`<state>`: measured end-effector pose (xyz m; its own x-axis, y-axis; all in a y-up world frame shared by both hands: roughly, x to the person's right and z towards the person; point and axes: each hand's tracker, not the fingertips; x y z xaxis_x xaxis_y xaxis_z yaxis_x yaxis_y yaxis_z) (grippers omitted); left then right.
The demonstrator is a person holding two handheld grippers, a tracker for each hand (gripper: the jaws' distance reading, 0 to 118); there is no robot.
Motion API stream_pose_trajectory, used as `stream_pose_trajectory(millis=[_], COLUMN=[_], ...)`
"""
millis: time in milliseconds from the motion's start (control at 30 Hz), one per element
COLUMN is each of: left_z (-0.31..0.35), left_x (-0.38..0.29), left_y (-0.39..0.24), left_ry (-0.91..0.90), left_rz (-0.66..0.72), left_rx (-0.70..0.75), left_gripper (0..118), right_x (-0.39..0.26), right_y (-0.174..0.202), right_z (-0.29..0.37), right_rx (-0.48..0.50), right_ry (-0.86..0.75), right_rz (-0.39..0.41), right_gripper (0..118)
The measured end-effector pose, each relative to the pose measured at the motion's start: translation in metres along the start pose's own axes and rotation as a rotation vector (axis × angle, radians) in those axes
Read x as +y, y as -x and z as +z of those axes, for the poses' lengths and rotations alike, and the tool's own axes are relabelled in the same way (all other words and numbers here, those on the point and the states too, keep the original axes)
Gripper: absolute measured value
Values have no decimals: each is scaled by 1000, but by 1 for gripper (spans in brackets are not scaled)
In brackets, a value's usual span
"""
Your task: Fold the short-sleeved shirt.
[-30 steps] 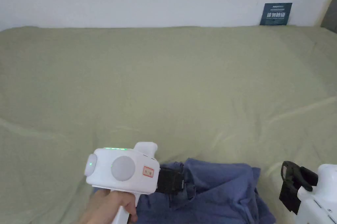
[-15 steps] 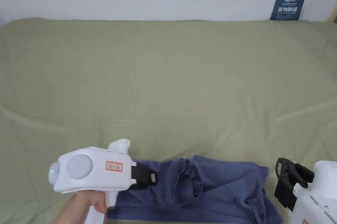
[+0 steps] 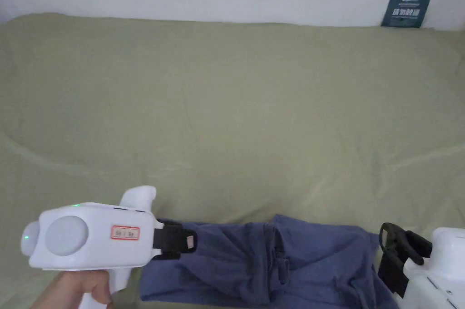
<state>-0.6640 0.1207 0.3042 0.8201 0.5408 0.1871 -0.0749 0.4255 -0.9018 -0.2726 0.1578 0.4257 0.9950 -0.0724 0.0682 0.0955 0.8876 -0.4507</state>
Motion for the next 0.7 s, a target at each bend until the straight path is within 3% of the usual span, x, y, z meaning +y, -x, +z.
stream_pose_trajectory(millis=[167, 267, 300, 333, 367, 400, 467, 500, 700], left_z=[34, 25, 20, 14, 5, -3, -13, -19, -32], left_x=[0, 1, -4, -5, -4, -6, -9, -8, -4], left_y=[54, 75, 74, 78, 82, 85, 78, 80, 74], left_ry=[-31, 12, 12, 16, 27, 76, 58, 61, 52], left_rz=[80, 133, 136, 144, 159, 178, 242, 244, 273], left_rx=[105, 22, 1, -22, -55, -103, -209, -141, -257], left_gripper=[0, 1, 13, 47, 107, 118, 111, 110, 107], right_x=[2, 0, -1, -2, -2, -1, -2, -2, 2], right_y=[13, 18, 19, 20, 21, 21, 22, 22, 18], right_z=[-4, -8, -8, -8, -8, -8, -7, -7, -8], right_rx=[16, 19, 18, 16, 16, 18, 17, 16, -2], right_ry=[-23, -13, -10, -6, 1, 8, 17, 20, 24], right_rz=[29, 33, 35, 36, 36, 37, 47, 54, 59], right_gripper=[0, 0, 0, 0, 0, 0, 0, 0, 0])
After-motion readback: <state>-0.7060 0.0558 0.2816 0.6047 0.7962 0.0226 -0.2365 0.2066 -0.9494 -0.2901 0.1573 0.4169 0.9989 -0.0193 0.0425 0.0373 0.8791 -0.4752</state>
